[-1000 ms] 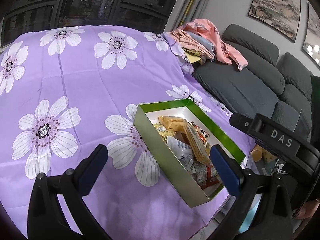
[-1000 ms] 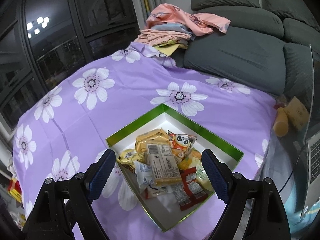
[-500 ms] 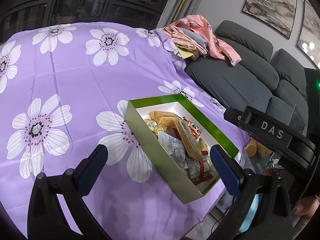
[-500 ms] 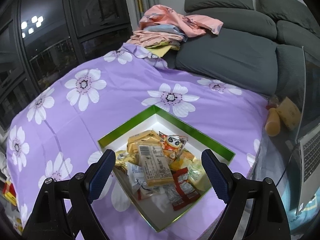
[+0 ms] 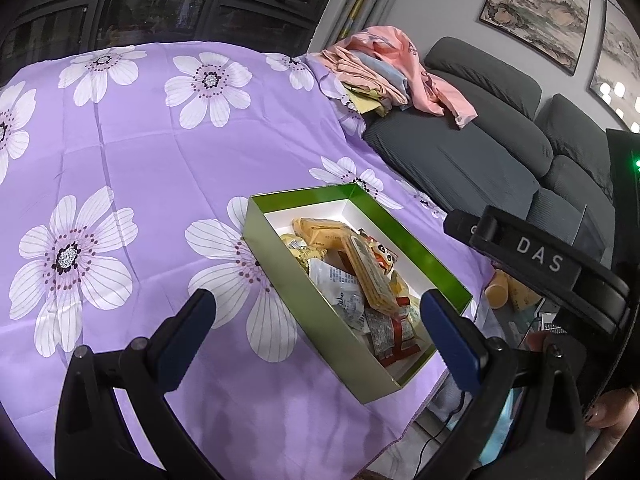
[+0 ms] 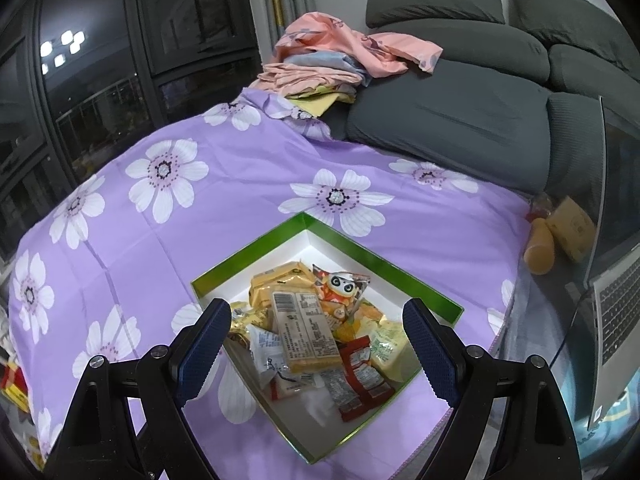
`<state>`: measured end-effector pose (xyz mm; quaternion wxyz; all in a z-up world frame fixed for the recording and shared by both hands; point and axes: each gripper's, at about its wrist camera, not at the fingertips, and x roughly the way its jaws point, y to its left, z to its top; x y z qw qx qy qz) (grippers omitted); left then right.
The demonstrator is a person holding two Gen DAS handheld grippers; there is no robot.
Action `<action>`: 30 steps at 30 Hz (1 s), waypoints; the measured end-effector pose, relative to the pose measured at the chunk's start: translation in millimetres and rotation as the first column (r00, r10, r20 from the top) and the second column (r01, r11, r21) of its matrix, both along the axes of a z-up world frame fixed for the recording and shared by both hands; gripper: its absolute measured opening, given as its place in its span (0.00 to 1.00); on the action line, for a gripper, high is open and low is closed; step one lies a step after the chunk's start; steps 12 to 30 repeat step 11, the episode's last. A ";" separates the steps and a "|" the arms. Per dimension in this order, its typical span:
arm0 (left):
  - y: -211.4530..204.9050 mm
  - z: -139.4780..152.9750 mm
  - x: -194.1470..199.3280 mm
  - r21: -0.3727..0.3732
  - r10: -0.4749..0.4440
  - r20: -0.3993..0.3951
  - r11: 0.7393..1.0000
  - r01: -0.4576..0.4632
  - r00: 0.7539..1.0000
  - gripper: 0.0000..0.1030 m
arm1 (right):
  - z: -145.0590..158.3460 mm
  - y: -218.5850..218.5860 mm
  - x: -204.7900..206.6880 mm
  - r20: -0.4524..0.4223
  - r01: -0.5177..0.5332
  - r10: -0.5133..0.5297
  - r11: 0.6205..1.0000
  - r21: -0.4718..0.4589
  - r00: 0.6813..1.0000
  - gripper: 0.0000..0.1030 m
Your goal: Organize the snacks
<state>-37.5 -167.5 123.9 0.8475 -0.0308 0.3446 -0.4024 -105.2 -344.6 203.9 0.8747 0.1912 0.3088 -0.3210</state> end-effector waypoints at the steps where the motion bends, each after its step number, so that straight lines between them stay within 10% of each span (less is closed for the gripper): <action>1: -0.1 0.2 -0.3 0.002 -0.002 0.002 1.000 0.002 1.000 0.99 | 0.0 -0.7 -0.1 -0.001 0.001 -0.001 1.000 -0.001 1.000 0.85; 30: -1.5 0.4 -1.9 0.000 -0.008 -0.007 1.000 0.008 1.000 0.99 | -0.4 -4.6 1.3 -0.016 0.020 -0.020 1.000 -0.011 1.000 0.85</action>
